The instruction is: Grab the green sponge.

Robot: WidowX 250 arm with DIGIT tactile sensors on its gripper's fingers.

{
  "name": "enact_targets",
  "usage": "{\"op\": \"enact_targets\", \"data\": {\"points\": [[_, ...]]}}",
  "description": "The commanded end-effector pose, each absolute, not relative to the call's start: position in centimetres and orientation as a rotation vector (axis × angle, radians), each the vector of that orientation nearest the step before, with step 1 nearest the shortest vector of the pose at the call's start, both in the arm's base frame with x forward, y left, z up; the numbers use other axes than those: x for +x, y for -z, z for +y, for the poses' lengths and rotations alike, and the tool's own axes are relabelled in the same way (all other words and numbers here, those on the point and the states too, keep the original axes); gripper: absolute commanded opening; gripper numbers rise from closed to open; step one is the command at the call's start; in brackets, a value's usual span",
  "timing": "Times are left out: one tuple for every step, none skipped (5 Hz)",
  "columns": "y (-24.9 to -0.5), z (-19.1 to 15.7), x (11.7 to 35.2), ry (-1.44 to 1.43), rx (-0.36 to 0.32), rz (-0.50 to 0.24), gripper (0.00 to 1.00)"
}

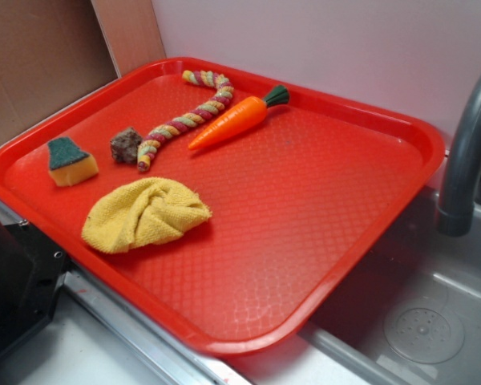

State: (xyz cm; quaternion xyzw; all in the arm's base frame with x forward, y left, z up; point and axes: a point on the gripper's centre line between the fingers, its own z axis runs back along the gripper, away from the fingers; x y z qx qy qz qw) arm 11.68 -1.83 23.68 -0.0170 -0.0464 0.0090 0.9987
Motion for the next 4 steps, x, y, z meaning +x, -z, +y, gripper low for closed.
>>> {"op": "enact_targets", "data": {"points": [[-23.7,-1.8,11.7,-0.018,-0.034,-0.093,1.0],[-23.5,-0.2,12.1,-0.271,-0.106,-0.119,1.0],[-23.1,0.9,11.9,-0.521,-0.16,-0.159,1.0],[-22.3,2.1,11.8,-0.768,-0.127,-0.197,1.0]]}}
